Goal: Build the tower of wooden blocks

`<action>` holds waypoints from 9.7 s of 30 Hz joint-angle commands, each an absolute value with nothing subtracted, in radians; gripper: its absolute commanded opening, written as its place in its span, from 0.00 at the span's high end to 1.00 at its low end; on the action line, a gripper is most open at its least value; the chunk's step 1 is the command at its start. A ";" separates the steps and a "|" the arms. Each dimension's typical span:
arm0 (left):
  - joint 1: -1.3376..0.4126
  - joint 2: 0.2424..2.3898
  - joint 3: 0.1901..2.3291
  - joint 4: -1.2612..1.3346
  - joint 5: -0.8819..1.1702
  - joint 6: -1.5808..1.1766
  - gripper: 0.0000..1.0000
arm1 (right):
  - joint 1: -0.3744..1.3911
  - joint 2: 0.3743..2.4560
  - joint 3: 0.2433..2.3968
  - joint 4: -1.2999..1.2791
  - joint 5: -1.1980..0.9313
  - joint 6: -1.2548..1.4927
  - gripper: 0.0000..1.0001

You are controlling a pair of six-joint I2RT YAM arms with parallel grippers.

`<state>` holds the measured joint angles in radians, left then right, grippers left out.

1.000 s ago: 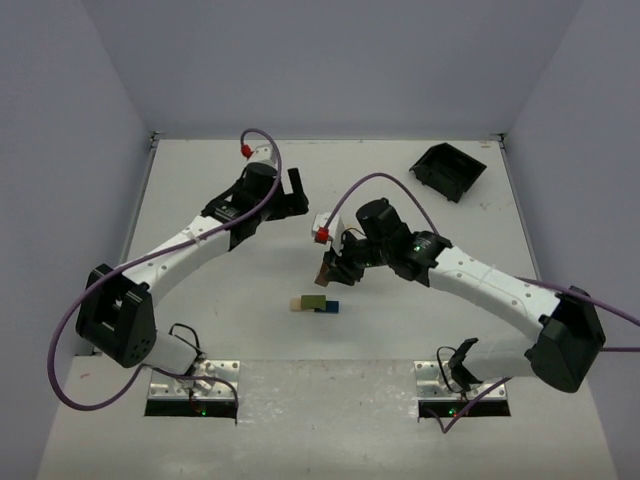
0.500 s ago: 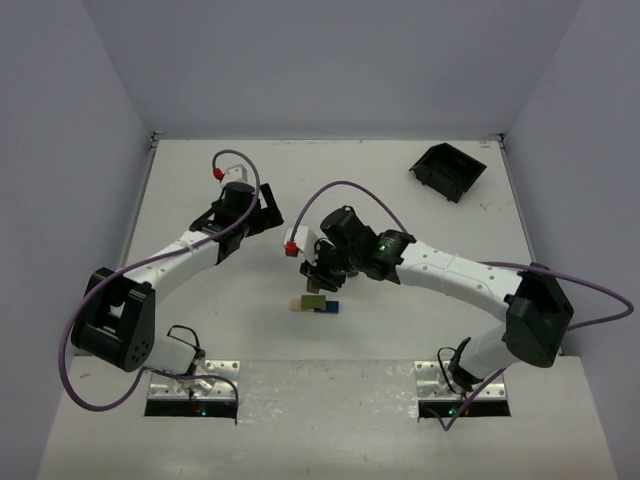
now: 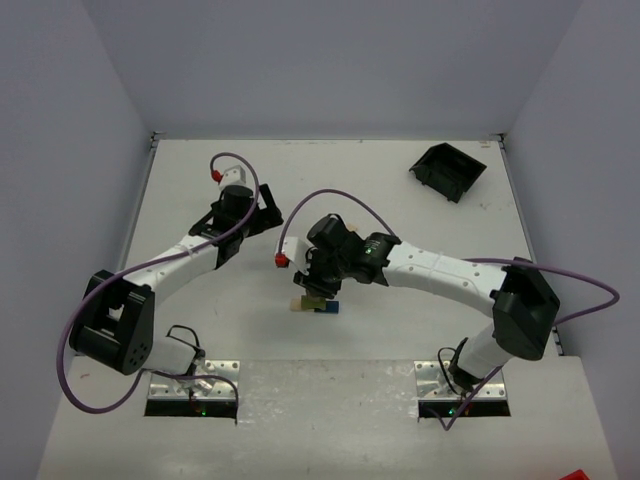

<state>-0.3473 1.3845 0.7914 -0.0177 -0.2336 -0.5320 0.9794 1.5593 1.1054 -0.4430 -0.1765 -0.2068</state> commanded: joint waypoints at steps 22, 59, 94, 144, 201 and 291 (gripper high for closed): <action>-0.341 1.310 0.771 0.050 -0.260 -0.537 0.00 | 0.980 1.456 1.061 -0.423 -0.195 -0.218 0.79; -0.341 1.313 0.767 0.044 -0.291 -0.538 0.00 | 0.980 1.513 1.093 -0.451 -0.215 -0.279 0.79; -0.341 1.313 0.761 0.061 -0.262 -0.532 0.00 | 0.980 1.580 1.075 -0.376 -0.256 -0.388 0.75; -0.341 1.339 0.768 0.072 -0.230 -0.523 0.00 | 0.980 1.592 1.050 -0.342 -0.239 -0.360 0.64; -0.341 1.327 0.762 0.084 -0.192 -0.525 0.00 | 0.652 1.413 1.009 -0.210 0.022 0.103 0.01; -0.339 1.299 0.747 0.067 -0.240 -0.518 0.00 | 0.914 1.419 1.110 -0.452 -0.295 -0.379 0.74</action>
